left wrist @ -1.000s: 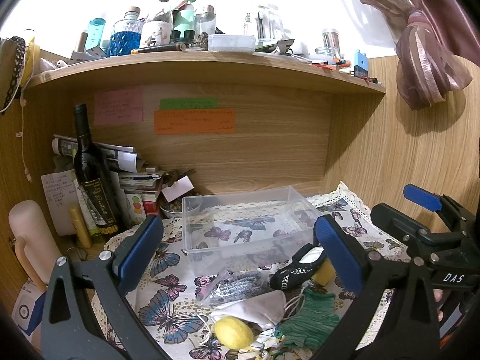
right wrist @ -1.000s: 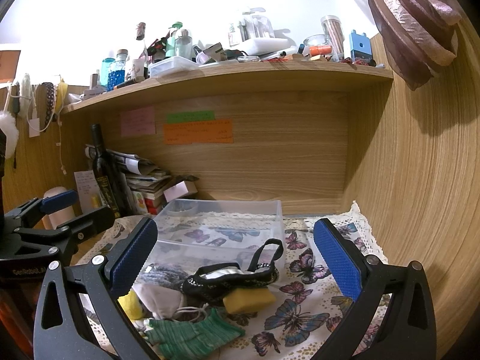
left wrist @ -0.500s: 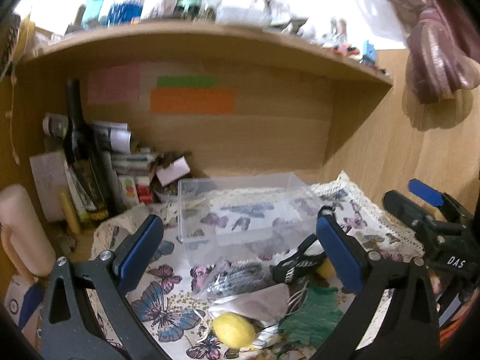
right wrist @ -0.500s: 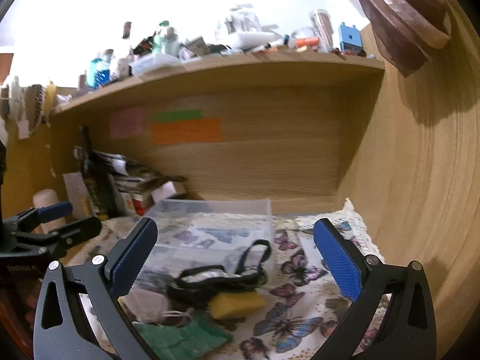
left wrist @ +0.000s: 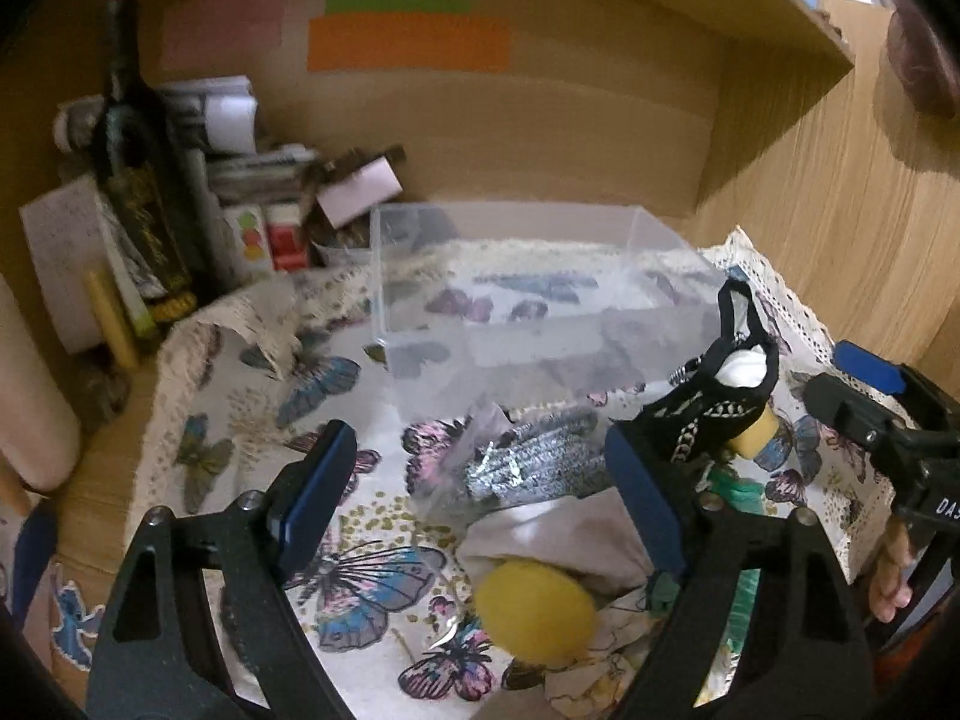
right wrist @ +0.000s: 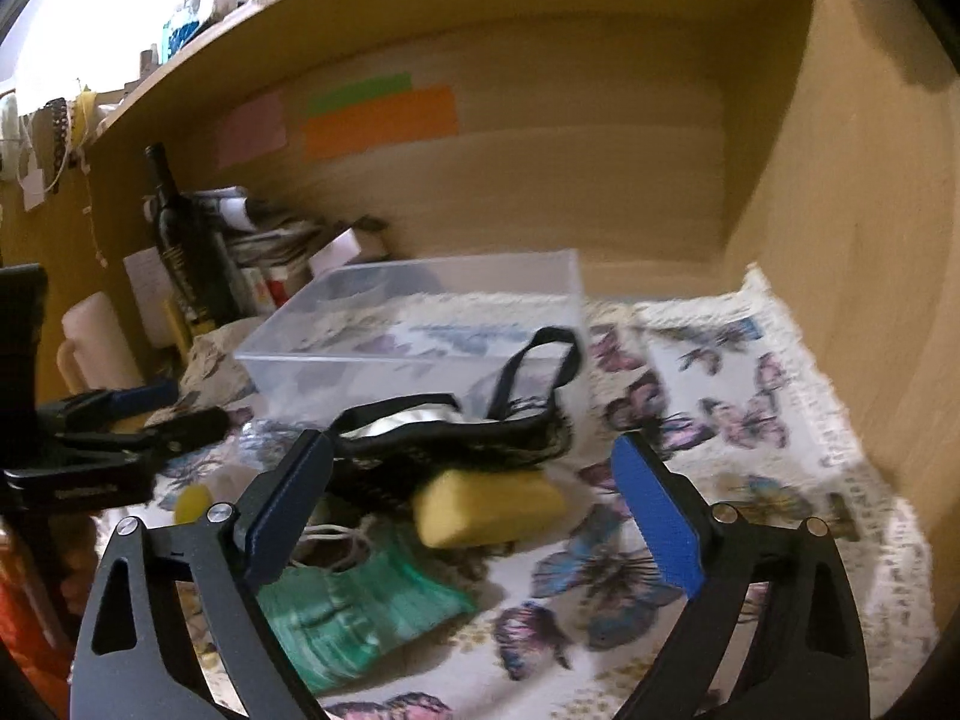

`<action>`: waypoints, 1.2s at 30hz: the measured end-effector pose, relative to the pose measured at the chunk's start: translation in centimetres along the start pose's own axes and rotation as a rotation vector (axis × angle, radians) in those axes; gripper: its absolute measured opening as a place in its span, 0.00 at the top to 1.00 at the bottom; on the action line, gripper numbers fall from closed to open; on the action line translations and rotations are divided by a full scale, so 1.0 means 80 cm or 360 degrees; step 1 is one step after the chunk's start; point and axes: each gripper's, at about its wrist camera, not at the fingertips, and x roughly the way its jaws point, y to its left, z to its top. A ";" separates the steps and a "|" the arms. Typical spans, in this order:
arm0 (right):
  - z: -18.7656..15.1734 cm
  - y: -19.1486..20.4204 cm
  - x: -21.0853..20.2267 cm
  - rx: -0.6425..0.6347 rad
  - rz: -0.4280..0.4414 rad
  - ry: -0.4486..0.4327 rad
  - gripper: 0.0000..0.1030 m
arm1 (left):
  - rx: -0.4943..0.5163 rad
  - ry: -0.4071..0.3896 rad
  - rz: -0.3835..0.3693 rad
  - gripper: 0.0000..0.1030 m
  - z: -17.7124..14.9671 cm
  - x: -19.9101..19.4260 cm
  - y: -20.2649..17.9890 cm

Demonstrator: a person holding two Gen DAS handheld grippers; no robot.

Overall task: Organize soft objects
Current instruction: 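Grasp the silver bag with the left tool while the right tool grasps the black strap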

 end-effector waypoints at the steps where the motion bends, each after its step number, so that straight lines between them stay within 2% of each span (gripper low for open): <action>1: 0.001 0.003 0.005 0.0006 0.0018 0.0008 0.09 | -0.0004 0.0022 -0.0017 0.17 0.000 0.005 0.001; 6: 0.011 0.010 0.027 0.0015 0.0079 0.0053 0.05 | -0.0001 0.0168 -0.0117 0.15 0.008 0.038 -0.001; 8: 0.013 0.014 0.038 -0.0024 0.0066 0.0082 0.05 | 0.0017 0.0216 -0.0123 0.06 0.012 0.051 -0.006; 11: 0.009 0.017 0.055 -0.0079 0.0032 0.0150 0.06 | 0.0031 0.0275 -0.0129 0.05 0.014 0.069 -0.008; 13: 0.007 0.015 0.059 -0.0069 0.0044 0.0164 0.18 | 0.0039 0.0316 -0.0144 0.05 0.014 0.079 -0.009; 15: 0.006 0.013 0.062 -0.0058 0.0063 0.0190 0.45 | 0.0031 0.0368 -0.0168 0.05 0.011 0.091 -0.006; 16: 0.005 0.012 0.062 -0.0050 0.0060 0.0195 0.52 | 0.0020 0.0389 -0.0182 0.05 0.009 0.095 -0.005; 17: 0.004 0.010 0.063 -0.0044 0.0065 0.0201 0.64 | 0.0009 0.0403 -0.0196 0.10 0.008 0.098 -0.003; 18: 0.004 0.010 0.062 -0.0038 0.0085 0.0201 0.69 | -0.0005 0.0420 -0.0221 0.13 0.006 0.101 -0.002; 23: 0.005 0.019 0.051 -0.0083 0.0065 0.0145 0.79 | -0.0013 0.0439 -0.0341 0.43 0.002 0.098 0.000; 28: 0.008 0.023 0.036 -0.0120 0.0043 0.0072 0.83 | 0.0039 0.0395 -0.0349 0.59 0.000 0.085 -0.005; 36: 0.022 0.021 0.005 -0.0105 0.0059 -0.0070 0.86 | 0.0063 0.0235 -0.0291 0.64 0.009 0.044 0.000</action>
